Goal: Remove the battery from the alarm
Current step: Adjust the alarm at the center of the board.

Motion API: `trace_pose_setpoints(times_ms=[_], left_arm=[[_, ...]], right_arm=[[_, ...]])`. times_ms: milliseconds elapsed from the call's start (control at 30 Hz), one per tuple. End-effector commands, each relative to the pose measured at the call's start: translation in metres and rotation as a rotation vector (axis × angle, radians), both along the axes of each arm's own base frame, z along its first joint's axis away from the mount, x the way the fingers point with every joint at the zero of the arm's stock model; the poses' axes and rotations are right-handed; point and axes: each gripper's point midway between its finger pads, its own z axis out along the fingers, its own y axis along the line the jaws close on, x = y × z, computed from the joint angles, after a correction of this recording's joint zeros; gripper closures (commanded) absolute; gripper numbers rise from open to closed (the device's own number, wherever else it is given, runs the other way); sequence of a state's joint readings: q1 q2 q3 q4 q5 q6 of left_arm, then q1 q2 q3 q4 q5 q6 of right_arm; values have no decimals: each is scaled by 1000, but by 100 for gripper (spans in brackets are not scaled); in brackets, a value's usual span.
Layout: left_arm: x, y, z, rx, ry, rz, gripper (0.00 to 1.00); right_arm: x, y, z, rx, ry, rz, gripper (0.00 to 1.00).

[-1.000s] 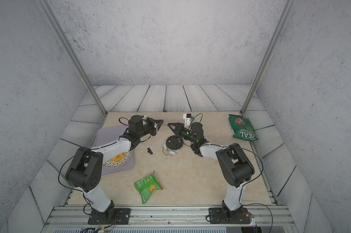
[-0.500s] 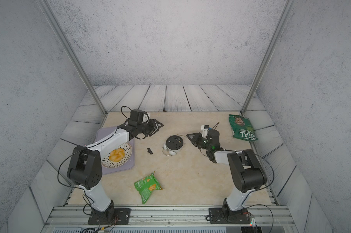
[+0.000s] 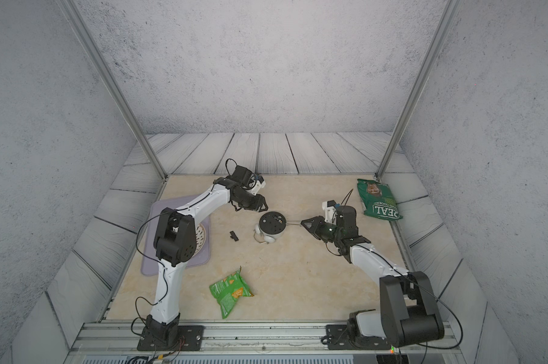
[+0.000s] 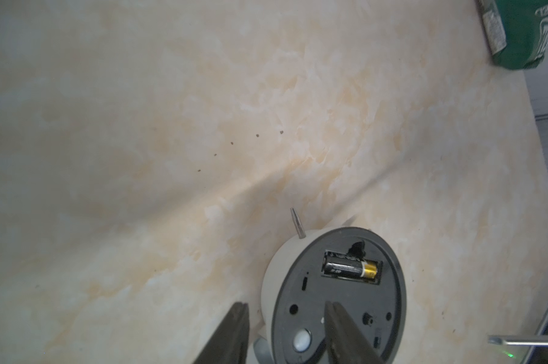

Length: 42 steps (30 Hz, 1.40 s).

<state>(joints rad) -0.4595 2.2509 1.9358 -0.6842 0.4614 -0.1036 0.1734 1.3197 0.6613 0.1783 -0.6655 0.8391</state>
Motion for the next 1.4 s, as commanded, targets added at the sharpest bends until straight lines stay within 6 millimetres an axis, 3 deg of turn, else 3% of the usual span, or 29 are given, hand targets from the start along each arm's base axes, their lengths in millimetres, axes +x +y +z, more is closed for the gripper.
trace_pose_setpoints(times_ms=[0, 267, 467, 667, 867, 1033, 1267, 1367], left_arm=[[-8, 0, -4, 13, 18, -73, 60], [-14, -1, -28, 18, 86, -46, 70], [-40, 6, -45, 20, 194, 6, 83], [-69, 24, -47, 41, 279, 115, 90], [-112, 43, -39, 81, 389, 240, 86], [-149, 52, -37, 73, 473, 309, 73], [-156, 37, -4, -36, 463, 206, 58], [-149, 43, 7, -46, 412, 213, 49]], right_arm=[[-7, -6, 7, -54, -23, 2, 100], [-11, -10, 6, -88, -14, -9, 100], [-15, -20, 9, -191, -20, -7, 100], [-16, -21, 11, -232, -16, 8, 100], [-14, -10, 18, -325, -14, 76, 100], [-16, 16, 19, -462, -5, 205, 100], [-17, 52, 15, -661, 47, 349, 100], [-14, 59, 10, -742, 53, 394, 100]])
